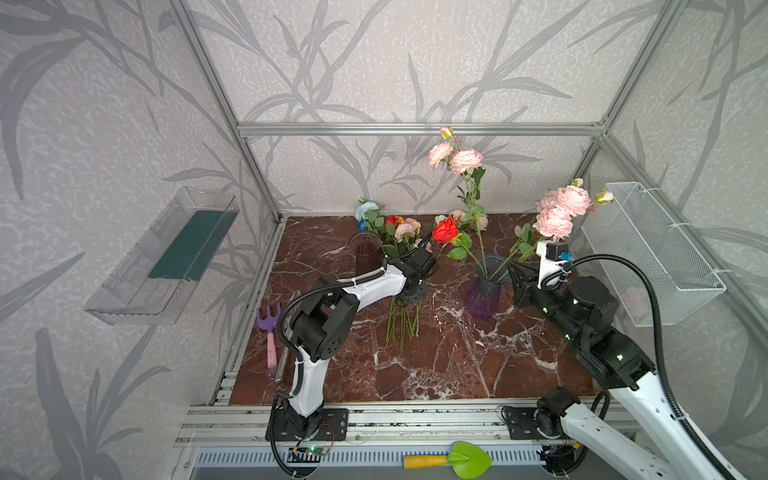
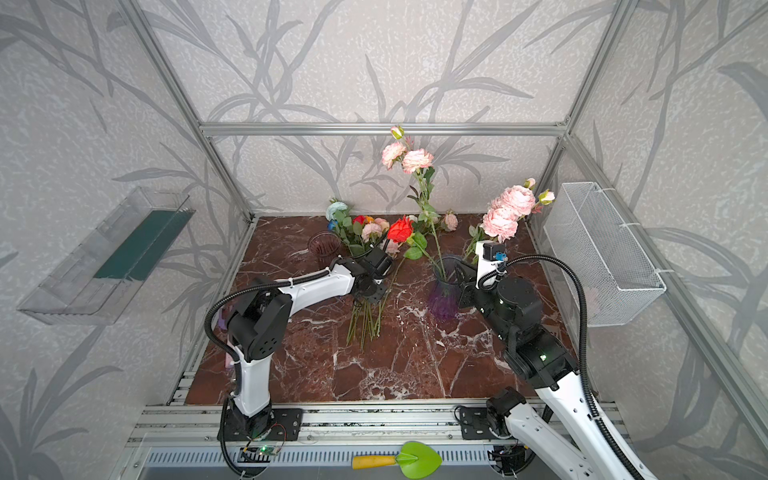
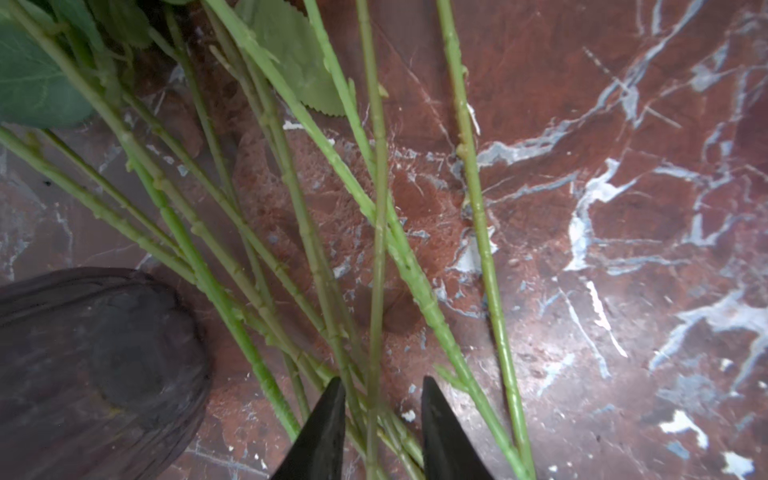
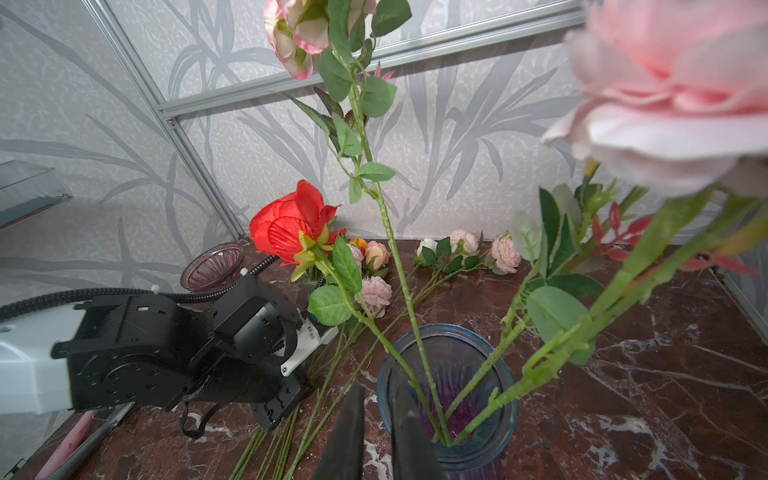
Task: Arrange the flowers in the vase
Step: 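Reach the left gripper down into the flower pile stems, then grasp a white rose stem in the pile with the left gripper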
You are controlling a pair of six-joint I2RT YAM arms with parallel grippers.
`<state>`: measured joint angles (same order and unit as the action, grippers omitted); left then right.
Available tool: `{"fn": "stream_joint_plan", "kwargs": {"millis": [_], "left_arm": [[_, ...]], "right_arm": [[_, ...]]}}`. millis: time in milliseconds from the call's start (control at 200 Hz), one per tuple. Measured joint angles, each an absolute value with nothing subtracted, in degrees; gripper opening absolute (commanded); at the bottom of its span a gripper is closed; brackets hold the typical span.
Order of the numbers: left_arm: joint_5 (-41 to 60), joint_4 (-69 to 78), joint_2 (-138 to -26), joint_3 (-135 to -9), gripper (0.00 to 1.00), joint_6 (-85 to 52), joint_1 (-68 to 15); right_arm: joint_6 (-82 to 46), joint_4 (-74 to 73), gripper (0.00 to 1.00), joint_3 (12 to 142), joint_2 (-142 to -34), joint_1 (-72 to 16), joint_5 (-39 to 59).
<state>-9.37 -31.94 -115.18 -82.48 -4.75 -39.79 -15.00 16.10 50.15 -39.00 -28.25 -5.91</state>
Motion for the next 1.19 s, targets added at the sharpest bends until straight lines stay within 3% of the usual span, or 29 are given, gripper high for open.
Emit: {"fn": "stream_joint_plan", "kwargs": {"millis": [205,700,1195], "left_arm": [[-9.82,-32.56,-116.81,-83.22,0.26,-3.68,-39.75],[-9.74,-33.87,-116.14,-84.27,0.0,-3.64,-41.15],[-8.8,-35.99,-106.8,-84.29,0.0,-9.19,-42.11]], "right_arm": [[-15.0,15.99,0.16,49.69,-38.92,-28.25,-5.93],[-15.0,15.75,0.16,49.63,-37.89,-28.25,-5.98],[-15.03,15.73,0.16,49.63,-37.82,-28.25,-6.15]]}}
